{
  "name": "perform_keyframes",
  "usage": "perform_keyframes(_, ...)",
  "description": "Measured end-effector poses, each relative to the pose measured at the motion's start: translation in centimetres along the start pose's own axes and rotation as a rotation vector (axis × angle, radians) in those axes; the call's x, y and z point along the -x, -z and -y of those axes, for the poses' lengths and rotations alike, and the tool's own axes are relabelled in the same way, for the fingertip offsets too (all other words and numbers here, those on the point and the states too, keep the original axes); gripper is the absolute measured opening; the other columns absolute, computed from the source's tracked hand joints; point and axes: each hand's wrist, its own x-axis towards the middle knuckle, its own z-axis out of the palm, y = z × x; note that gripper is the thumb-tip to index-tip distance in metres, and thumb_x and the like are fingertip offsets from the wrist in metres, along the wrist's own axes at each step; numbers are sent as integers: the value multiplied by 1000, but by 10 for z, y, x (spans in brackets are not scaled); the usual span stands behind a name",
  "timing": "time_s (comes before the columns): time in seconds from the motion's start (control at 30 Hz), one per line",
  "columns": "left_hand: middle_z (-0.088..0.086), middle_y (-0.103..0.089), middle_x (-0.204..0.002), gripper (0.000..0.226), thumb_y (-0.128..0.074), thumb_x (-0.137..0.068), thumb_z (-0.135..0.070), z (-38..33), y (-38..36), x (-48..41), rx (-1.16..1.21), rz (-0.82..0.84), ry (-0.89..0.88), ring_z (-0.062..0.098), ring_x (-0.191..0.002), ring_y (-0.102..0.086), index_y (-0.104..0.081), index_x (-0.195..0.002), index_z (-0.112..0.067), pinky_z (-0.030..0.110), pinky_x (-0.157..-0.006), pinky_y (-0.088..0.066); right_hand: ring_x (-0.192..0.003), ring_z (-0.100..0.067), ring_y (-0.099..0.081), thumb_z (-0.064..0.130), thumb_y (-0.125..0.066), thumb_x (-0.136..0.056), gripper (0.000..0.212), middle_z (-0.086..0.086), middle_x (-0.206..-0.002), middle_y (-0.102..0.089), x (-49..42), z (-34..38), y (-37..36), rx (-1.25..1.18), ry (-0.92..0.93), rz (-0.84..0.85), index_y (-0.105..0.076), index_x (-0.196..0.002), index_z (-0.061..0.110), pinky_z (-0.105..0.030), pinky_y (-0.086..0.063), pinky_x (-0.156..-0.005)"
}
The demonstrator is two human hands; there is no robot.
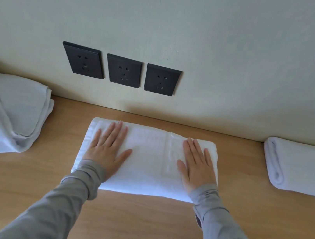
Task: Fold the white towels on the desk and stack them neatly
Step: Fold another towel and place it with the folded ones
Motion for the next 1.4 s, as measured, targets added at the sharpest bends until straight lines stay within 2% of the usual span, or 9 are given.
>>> perform_keyframes(0.1, -2, 25, -151, 84, 31, -71, -67, -1, 14, 8, -44, 25, -87, 18, -141, 20, 23, -142, -22, 41, -118, 5, -143, -12, 13, 53, 11, -89, 70, 3, -157, 8, 5, 1, 11, 51, 17, 7, 0, -149, 19, -38, 7, -118)
perform_keyframes(0.2, 7, -13, -156, 87, -15, -82, -74, -12, 25, 29, -148, -26, -413, 30, -142, -17, -15, -149, -18, 55, -111, -24, -145, -24, -3, 57, -16, -92, 70, -1, -157, -5, 16, 19, 25, -4, 195, -60, -17, -149, 16, -52, -7, -116)
perform_keyframes(0.37, 1, 26, -151, 125, -66, -63, -65, -23, 16, 32, -267, 71, -395, 28, -141, 18, 25, -141, -31, 55, -114, 1, -137, -27, 32, 73, -54, -69, 120, 3, -147, 34, 21, 62, 14, 143, 293, 139, 28, -142, 25, -59, 19, -106)
perform_keyframes(0.53, 8, -48, -140, 113, -86, -29, -44, -25, 4, 40, -246, -18, -391, 30, -127, -47, -51, -133, -18, 56, -94, -45, -134, -33, -38, 60, -83, -41, 112, -5, -144, -45, 27, 70, 6, 155, 261, -1, -45, -138, 19, -66, -31, -101)
perform_keyframes(0.83, 7, -29, -151, 125, -83, -39, -53, 31, 9, 56, -142, -25, -241, 29, -137, -31, -28, -144, -14, 57, -105, -32, -138, -28, -29, 66, -81, -38, 129, -9, -151, -28, 44, -5, 6, 151, 203, 19, -28, -144, 13, -50, -21, -113)
perform_keyframes(0.93, -1, 5, -157, 128, -67, -54, -70, 43, 1, 58, -80, 6, -250, 21, -145, 2, 2, -150, -20, 50, -115, -8, -142, -27, -19, 65, -79, -47, 125, -5, -155, -16, 48, -13, 7, 130, 207, 10, -21, -147, 15, -48, -14, -116)
perform_keyframes(1.03, -3, 9, -157, 119, -41, -62, -85, 36, 3, 63, 380, -96, -52, 15, -144, 10, 6, -148, -19, 41, -117, -2, -146, -17, 3, 59, -69, -70, 112, 4, -157, 4, 58, -10, 3, -213, 42, -106, -2, -149, 18, -37, 2, -117)
perform_keyframes(1.2, 4, -57, -108, 88, -49, -55, -79, 18, 3, 71, 1033, -353, 713, 28, -105, -53, -55, -117, -17, 38, -88, -41, -112, -28, -50, 38, -58, -89, 52, -14, -119, -52, 70, 0, -15, -1182, -932, -546, -52, -125, 0, -21, -34, -82)
perform_keyframes(1.4, 3, -61, -92, 47, -58, -69, -60, 5, -14, 55, 1068, -602, 1025, 24, -88, -56, -60, -87, -17, 38, -83, -45, -78, -23, -42, 32, -59, -89, 37, -12, -91, -43, 48, 12, -24, -1089, -1084, -832, -54, -76, -2, -28, -31, -69)
